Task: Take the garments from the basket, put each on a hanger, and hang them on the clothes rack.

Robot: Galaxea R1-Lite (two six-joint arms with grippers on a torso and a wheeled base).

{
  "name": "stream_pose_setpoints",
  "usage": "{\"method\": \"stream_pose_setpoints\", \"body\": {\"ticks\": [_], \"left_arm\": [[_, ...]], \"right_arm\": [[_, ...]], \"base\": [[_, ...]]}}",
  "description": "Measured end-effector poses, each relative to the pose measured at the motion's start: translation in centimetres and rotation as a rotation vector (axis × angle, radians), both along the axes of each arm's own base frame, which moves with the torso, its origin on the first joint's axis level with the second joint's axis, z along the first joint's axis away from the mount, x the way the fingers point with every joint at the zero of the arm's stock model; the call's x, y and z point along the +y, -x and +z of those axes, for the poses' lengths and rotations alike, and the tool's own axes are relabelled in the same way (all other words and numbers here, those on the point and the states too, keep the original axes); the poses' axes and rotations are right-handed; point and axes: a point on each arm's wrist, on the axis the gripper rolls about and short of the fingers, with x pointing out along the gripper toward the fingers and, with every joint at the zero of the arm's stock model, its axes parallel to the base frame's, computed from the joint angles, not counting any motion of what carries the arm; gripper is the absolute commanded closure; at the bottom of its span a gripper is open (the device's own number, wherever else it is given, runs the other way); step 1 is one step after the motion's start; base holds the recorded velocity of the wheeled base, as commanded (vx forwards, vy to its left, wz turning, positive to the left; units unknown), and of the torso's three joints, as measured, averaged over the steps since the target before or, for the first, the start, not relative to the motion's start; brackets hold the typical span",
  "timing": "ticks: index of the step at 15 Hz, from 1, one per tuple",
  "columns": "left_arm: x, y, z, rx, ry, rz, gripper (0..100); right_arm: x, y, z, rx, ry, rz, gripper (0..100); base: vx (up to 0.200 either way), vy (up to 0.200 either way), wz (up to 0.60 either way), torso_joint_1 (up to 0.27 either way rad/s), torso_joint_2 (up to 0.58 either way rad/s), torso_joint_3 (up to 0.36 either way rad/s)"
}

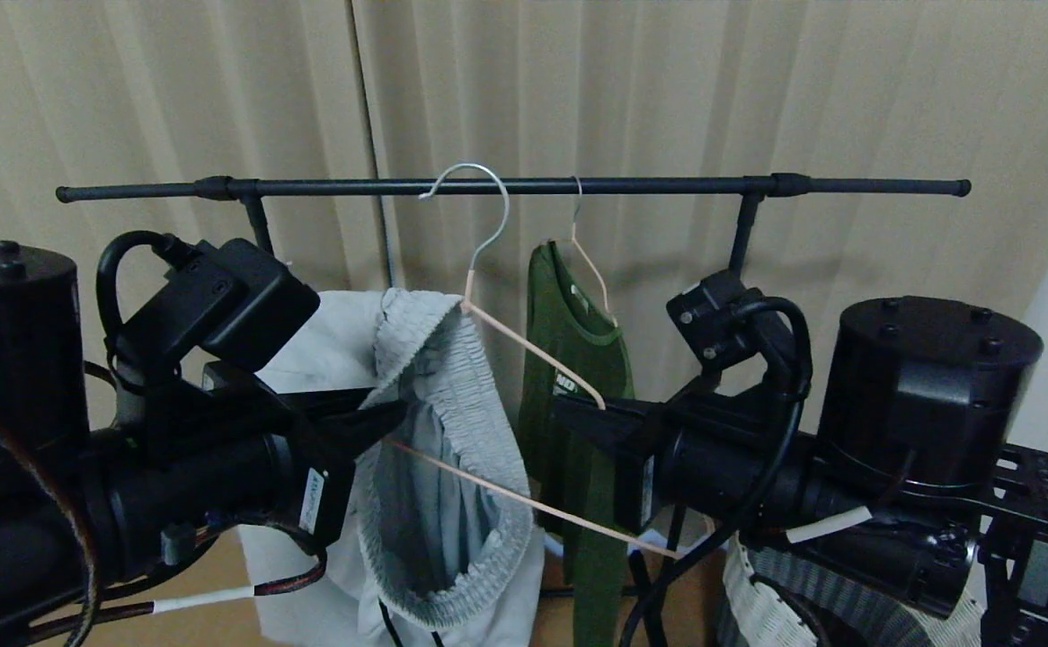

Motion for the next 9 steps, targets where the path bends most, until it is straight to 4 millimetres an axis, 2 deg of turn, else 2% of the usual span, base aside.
{"method": "stream_pose_setpoints", "body": {"ticks": [6, 9], "left_arm": [[0.3, 0.4, -0.1, -0.030, 0.022, -0.005, 0], [0.9, 1.2, -0.2, -0.057, 0.046, -0.008, 0]], "right_arm": [[-0.9, 0.8, 0.8, -0.035, -0.018, 0.018, 100], [-1.9, 0.5, 0.9, -0.039, -0.021, -0.014, 100]], "base": [[0.000, 0.000, 0.00, 0.000, 0.00, 0.000], [0.000, 0.000, 0.00, 0.000, 0.00, 0.000]]}}
